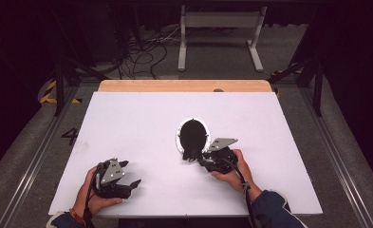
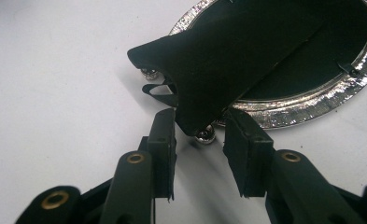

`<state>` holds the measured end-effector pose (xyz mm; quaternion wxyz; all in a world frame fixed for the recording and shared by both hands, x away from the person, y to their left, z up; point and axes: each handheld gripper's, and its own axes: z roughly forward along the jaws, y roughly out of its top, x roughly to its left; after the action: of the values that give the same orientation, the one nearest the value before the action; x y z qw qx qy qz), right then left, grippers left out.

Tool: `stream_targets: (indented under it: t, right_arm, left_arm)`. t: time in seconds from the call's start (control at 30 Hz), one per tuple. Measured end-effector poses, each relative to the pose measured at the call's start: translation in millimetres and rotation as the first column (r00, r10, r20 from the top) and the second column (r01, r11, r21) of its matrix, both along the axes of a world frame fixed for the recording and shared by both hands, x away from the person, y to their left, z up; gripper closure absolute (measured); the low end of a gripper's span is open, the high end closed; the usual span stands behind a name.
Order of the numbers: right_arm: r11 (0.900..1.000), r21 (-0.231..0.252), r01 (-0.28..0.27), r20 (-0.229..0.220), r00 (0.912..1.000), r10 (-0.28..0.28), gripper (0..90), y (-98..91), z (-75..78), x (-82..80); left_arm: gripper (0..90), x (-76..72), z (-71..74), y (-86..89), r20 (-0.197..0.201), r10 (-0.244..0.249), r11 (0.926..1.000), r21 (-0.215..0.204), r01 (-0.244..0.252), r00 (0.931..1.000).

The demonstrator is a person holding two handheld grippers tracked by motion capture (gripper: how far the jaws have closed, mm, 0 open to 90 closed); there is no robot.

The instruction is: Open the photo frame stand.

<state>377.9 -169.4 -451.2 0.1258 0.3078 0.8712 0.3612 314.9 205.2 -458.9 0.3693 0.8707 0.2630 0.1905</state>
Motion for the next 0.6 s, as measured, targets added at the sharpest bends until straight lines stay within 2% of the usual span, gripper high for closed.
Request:
stream_targets:
  t: [0.1, 0.27, 0.33, 0.37, 0.43, 0.6]
  right_arm:
    - [0.9999, 0.011, 0.002, -0.01, 0.9999, -0.002, 60.4, -0.3, -2.8, 1.4]
    - [0.9996, 0.028, 0.0, -0.026, 0.9997, 0.0, 60.5, -2.3, -4.0, 3.1]
    - [0.9999, 0.01, -0.002, -0.014, 0.9999, 0.002, 60.6, -0.6, -3.8, 2.6]
    - [0.9995, -0.026, -0.015, 0.01, 0.9998, 0.015, 59.8, 2.8, -3.2, 0.9]
    - [0.9986, -0.051, -0.017, 0.032, 0.9993, 0.019, 58.9, 5.3, -2.8, -0.4]
    - [0.9987, -0.048, -0.015, 0.036, 0.9992, 0.017, 61.7, 4.8, -2.8, 0.2]
  left_arm:
    - [22.1, -0.1, -0.2, -0.3, -0.004, -0.002, 1.0, 0.005, 0.002, 1.0]
    - [21.9, -0.2, -0.2, -0.2, -0.004, -0.003, 1.0, 0.003, 0.003, 1.0]
    - [21.8, 0.0, -0.5, -0.5, -0.005, -0.005, 1.0, 0.003, 0.005, 1.0]
    - [21.6, 0.2, -0.8, -0.9, -0.005, -0.007, 0.9999, 0.007, 0.007, 1.0]
    - [21.5, 0.2, -1.1, -1.4, -0.007, -0.01, 0.9999, 0.01, 0.01, 0.9999]
    - [21.3, 0.2, -1.2, -1.8, -0.007, -0.011, 0.9999, 0.011, 0.012, 0.9999]
